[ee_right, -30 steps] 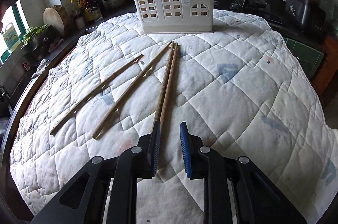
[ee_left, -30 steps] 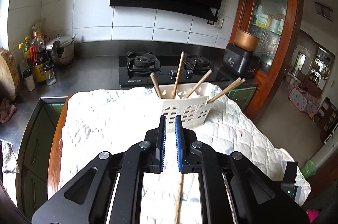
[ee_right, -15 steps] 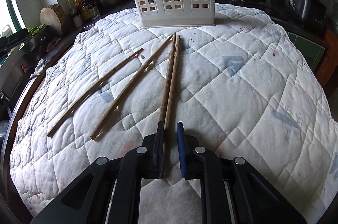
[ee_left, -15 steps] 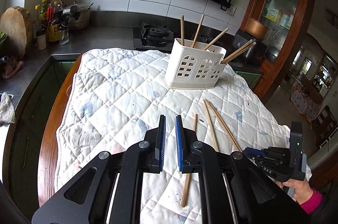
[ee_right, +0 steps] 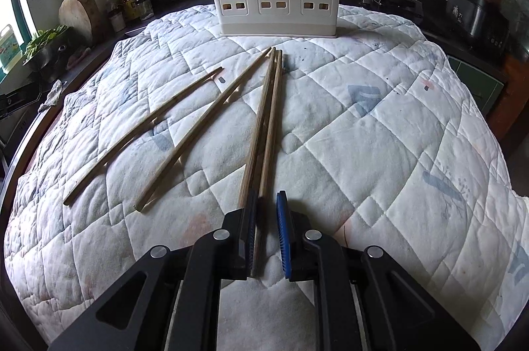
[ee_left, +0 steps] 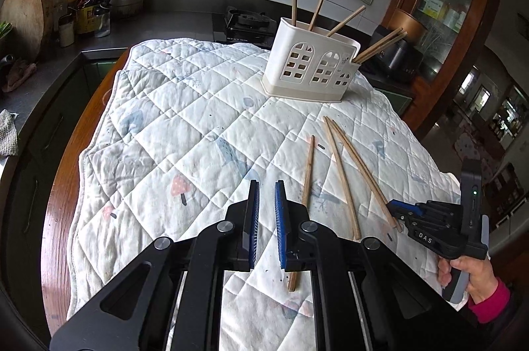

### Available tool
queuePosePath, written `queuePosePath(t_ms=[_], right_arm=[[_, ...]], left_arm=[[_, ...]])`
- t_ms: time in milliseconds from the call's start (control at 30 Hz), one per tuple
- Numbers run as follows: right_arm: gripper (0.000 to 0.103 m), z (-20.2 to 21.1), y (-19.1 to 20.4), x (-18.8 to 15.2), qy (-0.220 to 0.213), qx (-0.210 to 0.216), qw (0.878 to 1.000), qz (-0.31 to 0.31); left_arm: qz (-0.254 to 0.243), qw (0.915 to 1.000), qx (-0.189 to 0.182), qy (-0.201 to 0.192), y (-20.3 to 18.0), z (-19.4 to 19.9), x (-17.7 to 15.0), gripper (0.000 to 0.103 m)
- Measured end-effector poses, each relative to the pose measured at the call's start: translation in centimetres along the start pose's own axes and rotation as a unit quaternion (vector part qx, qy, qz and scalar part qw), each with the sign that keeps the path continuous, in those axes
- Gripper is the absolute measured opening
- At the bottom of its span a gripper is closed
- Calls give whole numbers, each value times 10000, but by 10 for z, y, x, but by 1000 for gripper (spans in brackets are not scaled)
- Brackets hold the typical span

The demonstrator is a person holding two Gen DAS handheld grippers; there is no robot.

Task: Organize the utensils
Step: 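Grasp a bamboo chopstick with the right tool while the left tool grasps another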

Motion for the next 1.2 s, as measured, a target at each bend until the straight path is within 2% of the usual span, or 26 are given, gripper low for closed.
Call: queuePosePath(t_ms=[100,333,433,500,533,567,633,733,900,1033,1133,1200], right_arm=[[12,1,3,-1,-46,-152,9998,147],[12,5,1,-6,-56,-65,10000,37],[8,5,1,-6,-98,-75,9999,19],[8,7,-1,-5,-128,-35,9999,-58],[7,9,-3,-5,-150,-22,9998,-110],[7,10,-5,-5,-171,-17,9997,-151],[7,15,-8,-4,-232,-6,9995,-229],[7,26,-14,0,-379,-19,9988,-294],[7,53,-22,12,-768,-167,9966,-264],[7,80,-28,29,-1144,-198,9929,-255],[7,99,-30,44,-1392,-215,9898,-232],[7,110,-32,54,-1534,-243,9877,-195]], left_arm=[[12,9999,-51,126,-4,-7,-11,10],[-122,9982,-246,534,-21,-27,-42,10],[-229,9969,-288,694,-29,-38,-54,10],[-276,9964,-264,758,-32,-44,-58,24],[-319,9964,-224,755,-33,-46,-60,36],[-403,9963,-148,751,-34,-49,-62,37],[-529,9956,-2,774,-35,-54,-65,36],[-465,9945,-90,935,-35,-66,-70,35],[-355,9947,-34,962,-31,-76,-69,33],[-405,9946,186,935,-29,-80,-69,23],[-645,9922,498,941,-30,-81,-69,13],[-725,9913,575,937,-32,-81,-69,10]])
Point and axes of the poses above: each gripper's, at about its wrist camera, not at the fingertips, and z roughly against the way its jaws point, y to its left, x to its top, the point moved 8 cm from there along -z, roughly the way its jaws point, and after that the axes turned 7 degrees about -x, right-handed, at the moved point
